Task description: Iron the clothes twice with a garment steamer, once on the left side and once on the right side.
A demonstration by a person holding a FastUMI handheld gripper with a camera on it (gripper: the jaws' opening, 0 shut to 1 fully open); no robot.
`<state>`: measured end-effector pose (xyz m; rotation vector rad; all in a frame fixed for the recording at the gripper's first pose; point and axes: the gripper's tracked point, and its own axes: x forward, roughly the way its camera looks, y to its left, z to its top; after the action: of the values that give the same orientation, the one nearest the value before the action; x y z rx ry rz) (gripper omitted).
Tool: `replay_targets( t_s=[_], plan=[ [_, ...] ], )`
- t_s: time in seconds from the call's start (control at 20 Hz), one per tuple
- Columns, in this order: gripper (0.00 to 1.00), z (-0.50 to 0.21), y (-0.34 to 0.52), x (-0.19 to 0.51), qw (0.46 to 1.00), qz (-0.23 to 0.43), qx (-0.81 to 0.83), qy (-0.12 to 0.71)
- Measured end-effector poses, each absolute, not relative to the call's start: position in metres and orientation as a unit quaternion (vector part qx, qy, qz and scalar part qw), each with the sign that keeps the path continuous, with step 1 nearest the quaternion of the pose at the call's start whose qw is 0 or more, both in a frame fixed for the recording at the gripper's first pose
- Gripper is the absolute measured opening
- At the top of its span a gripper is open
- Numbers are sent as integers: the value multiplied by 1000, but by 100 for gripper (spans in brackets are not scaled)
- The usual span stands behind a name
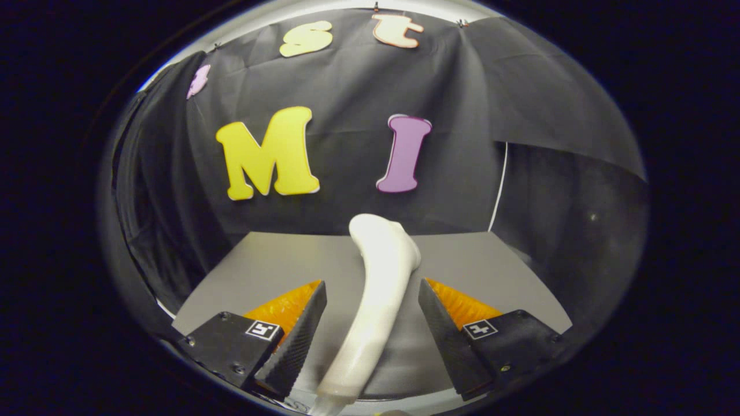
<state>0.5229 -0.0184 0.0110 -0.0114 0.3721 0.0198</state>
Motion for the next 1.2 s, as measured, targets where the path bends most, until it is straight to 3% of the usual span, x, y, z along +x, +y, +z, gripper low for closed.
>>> replay_targets(
  t_s=[0.2,0.4,0.75,1.0,1.2],
  plan=[
    [99,-19,-14,533,971,18,20,238],
    [82,-24,-14,530,969,11,4,246],
    [75,-24,-13,526,951,1,14,309],
    [48,-21,-13,526,940,6,52,336],
    [41,-16,-2,521,941,32,93,324]
  ],
)
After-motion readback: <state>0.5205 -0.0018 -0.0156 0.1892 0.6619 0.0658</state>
